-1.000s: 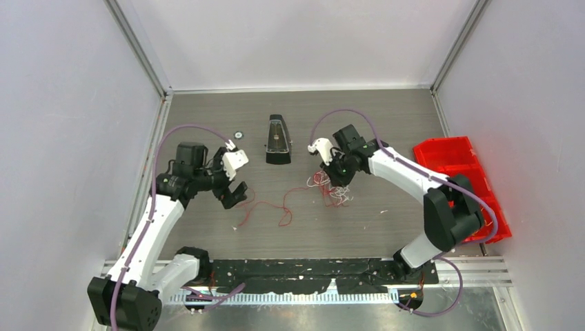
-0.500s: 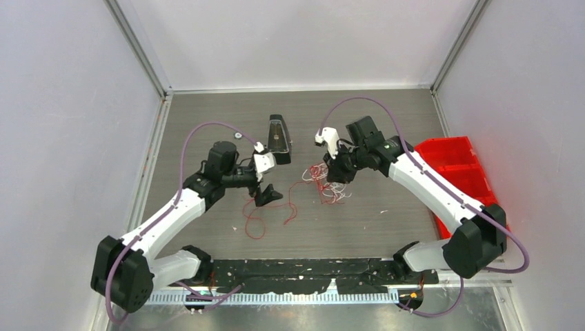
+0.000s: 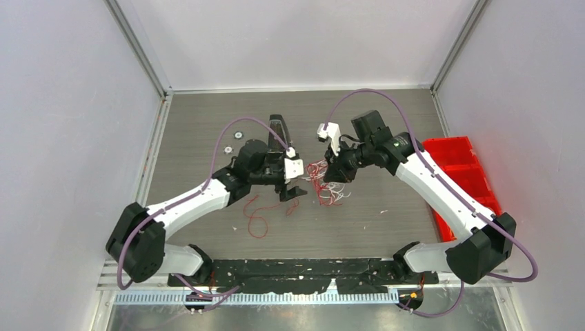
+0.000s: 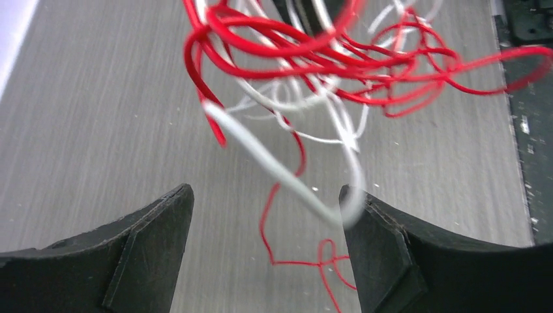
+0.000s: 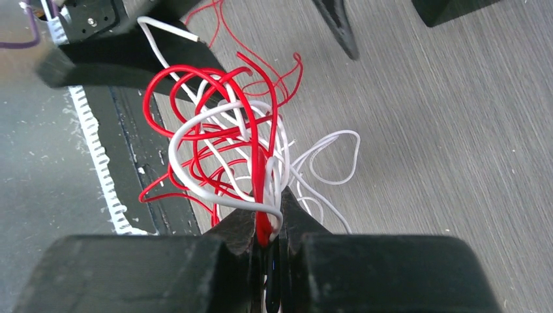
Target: Untangle the cables
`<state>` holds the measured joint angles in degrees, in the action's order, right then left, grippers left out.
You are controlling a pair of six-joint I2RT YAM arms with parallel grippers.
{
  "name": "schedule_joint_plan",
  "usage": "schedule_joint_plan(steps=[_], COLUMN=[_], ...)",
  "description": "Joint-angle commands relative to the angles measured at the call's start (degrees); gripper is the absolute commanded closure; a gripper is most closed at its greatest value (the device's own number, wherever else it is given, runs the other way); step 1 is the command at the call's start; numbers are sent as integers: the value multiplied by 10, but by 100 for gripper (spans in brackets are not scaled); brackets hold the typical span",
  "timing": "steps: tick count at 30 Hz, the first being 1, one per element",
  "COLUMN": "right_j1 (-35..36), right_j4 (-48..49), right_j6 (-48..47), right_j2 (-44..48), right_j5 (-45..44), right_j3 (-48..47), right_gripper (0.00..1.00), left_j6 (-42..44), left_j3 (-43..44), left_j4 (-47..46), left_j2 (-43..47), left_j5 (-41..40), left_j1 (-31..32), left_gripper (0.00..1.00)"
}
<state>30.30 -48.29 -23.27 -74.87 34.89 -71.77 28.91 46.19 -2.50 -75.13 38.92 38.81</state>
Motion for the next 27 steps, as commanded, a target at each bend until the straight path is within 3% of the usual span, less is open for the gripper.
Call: schedule_joint_plan(steps=[1,4,7,10,15,20,27], right_j1=[4,4,-1,-16,-83,-136,-149], right_j4=[-5,-6,-6,-5,-22,-34,-14], right_j6=[15,14,9,7,-34,-106,-113], right_j2=[16,26,33,35,22,-3,-49], right_j5=[36,32,25,25,-14,-87,-132], right_j3=[-33,-30,-22,-17,-3,31,47], right_gripper=[95,95,95,95,95,95,95], left_j6=[-24,-29,-9,20,6,9,49], left_j3=[42,51,23,3,-19,-45,-55], left_j4=[-96,-76,-69,-27,60,132,213], left_j2=[-41,-61,-44,-7,86,175,260], left_j5=[-55,-42,-24,-18,-9,1,15], left_j1=[16,15,15,11,-45,-162,-280], left_gripper=[20,34,63,99,100,100,100])
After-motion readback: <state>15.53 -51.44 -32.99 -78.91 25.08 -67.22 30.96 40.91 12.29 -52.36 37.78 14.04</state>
